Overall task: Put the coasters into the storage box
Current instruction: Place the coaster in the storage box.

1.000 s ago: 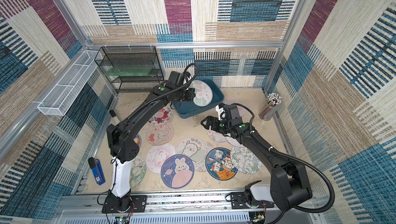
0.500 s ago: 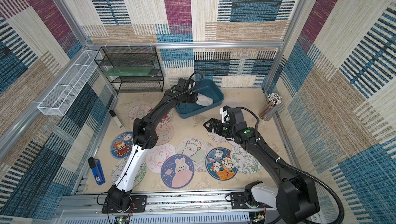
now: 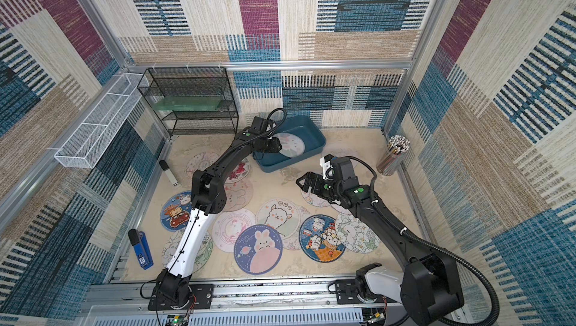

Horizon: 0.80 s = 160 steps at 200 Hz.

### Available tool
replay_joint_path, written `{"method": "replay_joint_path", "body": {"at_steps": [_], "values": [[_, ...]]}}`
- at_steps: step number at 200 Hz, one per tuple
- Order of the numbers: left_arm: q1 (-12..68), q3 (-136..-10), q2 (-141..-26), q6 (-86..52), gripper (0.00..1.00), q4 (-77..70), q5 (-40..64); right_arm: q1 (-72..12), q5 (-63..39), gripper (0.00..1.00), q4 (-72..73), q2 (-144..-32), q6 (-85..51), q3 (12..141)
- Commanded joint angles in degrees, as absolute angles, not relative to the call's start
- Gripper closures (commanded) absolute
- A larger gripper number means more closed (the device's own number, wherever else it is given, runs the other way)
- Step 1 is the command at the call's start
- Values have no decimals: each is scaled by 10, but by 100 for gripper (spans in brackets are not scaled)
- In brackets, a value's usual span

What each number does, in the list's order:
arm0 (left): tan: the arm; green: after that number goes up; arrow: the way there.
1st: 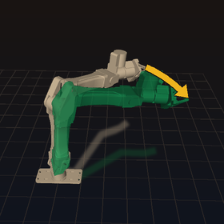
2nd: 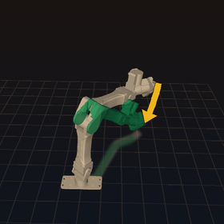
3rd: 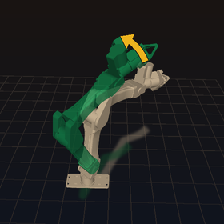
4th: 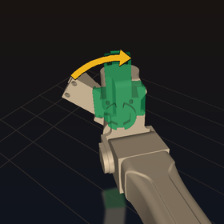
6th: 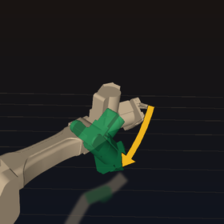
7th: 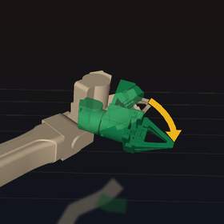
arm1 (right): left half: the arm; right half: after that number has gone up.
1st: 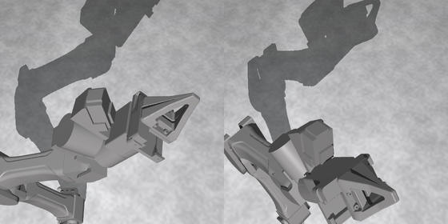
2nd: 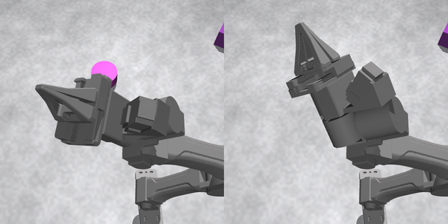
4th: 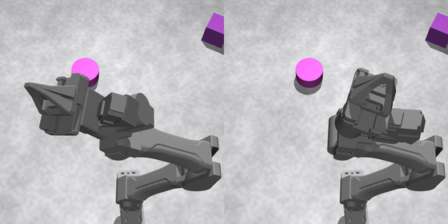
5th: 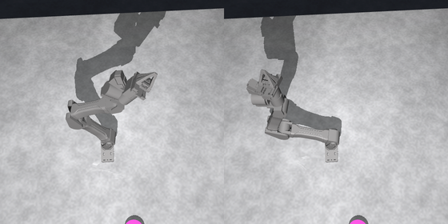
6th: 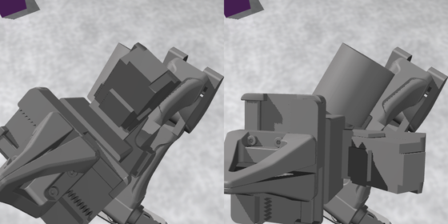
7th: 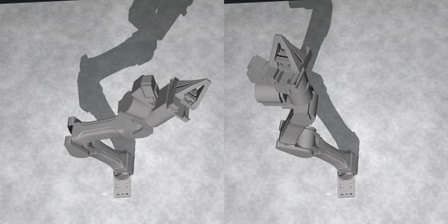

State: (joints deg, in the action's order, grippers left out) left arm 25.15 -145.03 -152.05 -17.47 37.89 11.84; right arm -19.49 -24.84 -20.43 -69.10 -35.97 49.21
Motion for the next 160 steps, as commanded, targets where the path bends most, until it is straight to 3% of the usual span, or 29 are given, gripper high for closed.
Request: {"method": "replay_joint_path", "body": {"at_steps": [1,28,75,160], "values": [[251,-1406,-1479,-171,12,356,94,-196,-240,5,-195,-693,-360,497],[250,-1364,-1428,-162,4,345,74,-194,-236,5,-199,-702,-356,497],[251,-1288,-1337,-168,5,364,93,-191,-248,5,-203,-736,-327,493],[274,-826,-981,-228,10,316,98,-256,-282,5,-229,-773,-258,470]]}}
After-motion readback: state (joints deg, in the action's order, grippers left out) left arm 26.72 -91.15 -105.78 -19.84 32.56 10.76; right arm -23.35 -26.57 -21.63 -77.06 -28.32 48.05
